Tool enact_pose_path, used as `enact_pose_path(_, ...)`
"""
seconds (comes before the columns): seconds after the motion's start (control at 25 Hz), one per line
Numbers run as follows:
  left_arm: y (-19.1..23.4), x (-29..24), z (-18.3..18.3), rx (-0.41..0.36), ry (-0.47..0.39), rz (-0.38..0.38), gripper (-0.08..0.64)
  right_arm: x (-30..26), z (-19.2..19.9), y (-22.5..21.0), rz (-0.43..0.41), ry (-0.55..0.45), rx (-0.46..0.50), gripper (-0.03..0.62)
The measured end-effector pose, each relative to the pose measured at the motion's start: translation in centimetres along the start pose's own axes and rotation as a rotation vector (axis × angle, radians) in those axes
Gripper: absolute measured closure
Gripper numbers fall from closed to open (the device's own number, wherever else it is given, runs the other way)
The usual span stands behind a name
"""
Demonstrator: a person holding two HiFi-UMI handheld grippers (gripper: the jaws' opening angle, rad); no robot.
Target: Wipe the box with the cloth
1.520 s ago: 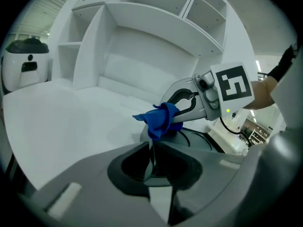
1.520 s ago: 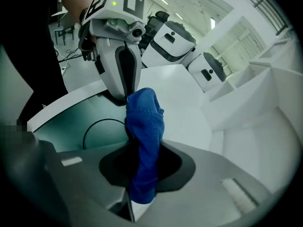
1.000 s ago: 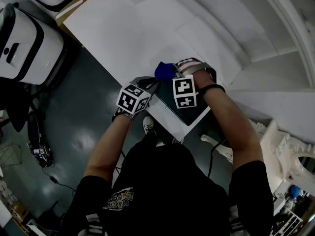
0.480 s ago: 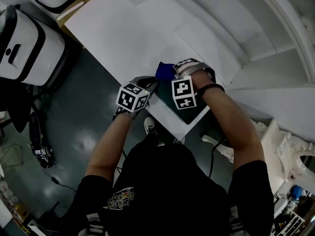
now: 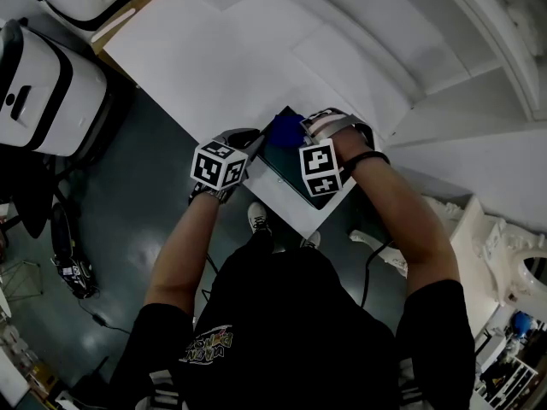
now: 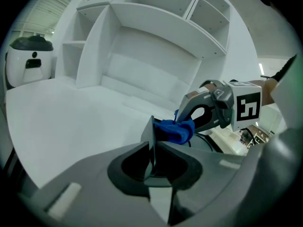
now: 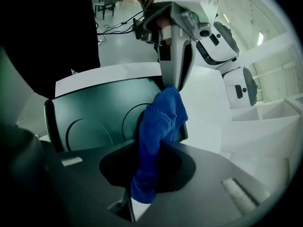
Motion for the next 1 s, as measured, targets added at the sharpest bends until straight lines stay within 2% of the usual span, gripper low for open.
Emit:
enact_pose_path(0.32, 0.1, 0.0, 0.0, 0.001, -0.004, -0.012, 0.505, 1.2, 0.6, 2.7, -0.001, -0.014, -0.034, 0.502)
enact_pose_path(1.0, 0.0, 0.0, 0.1, 0.001, -0.008, -0.035, 0.506, 3.9, 3.3, 10.3, -0.069, -0.004, -0.059, 0.500)
Point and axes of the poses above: the fingertips, and each gripper's own axes: x backward along the fingers, y to its left, z out of its underside, the point moved 3 cm from there along x, backward along the fingers, and after that the axes turned 5 degrees about -y, right-handed, at the moved point
